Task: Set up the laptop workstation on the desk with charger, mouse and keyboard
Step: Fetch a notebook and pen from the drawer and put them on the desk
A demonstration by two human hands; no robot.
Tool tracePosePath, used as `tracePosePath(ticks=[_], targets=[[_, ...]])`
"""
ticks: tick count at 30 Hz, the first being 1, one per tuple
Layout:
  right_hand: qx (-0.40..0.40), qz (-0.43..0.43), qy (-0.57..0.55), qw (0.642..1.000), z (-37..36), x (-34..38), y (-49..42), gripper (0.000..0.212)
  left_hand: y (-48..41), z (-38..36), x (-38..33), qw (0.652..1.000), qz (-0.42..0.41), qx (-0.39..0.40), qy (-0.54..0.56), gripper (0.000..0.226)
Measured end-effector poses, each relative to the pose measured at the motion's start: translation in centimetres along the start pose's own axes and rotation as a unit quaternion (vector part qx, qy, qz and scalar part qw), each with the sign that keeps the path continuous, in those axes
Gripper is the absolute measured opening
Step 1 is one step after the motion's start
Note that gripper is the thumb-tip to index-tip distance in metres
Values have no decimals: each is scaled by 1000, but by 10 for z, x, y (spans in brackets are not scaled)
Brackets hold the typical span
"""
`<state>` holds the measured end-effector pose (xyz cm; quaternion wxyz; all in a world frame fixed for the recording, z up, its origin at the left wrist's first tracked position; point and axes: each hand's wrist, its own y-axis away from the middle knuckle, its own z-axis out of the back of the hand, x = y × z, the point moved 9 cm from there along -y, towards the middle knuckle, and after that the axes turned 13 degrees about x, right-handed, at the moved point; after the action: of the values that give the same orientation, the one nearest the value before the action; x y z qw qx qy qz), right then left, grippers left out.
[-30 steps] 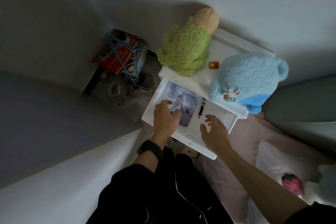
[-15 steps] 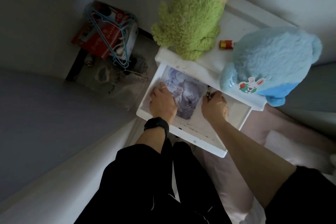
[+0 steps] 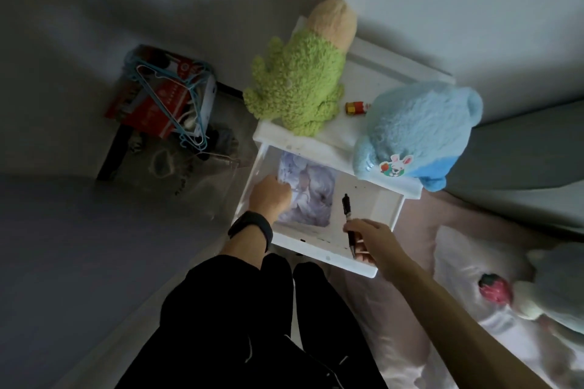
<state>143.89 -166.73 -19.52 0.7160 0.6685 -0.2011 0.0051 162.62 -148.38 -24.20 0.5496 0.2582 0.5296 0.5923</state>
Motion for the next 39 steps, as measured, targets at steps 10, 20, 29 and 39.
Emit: tracePosePath(ticks=[10,20,29,39], targets=[[17,58,16,998,-11,-20,67,9,116,41,-7,997,15,31,69,29],[80,92,133,984,-28,-70,36,26,257,23,80,947,-45,-187,257,26],[122,12,79,989,-78,-103,28,37,327,-41,152,870,60,-309,379,15],[97,31,26,994,-78,-73,9,34,340,-86,174,852,100,-290,423,22]])
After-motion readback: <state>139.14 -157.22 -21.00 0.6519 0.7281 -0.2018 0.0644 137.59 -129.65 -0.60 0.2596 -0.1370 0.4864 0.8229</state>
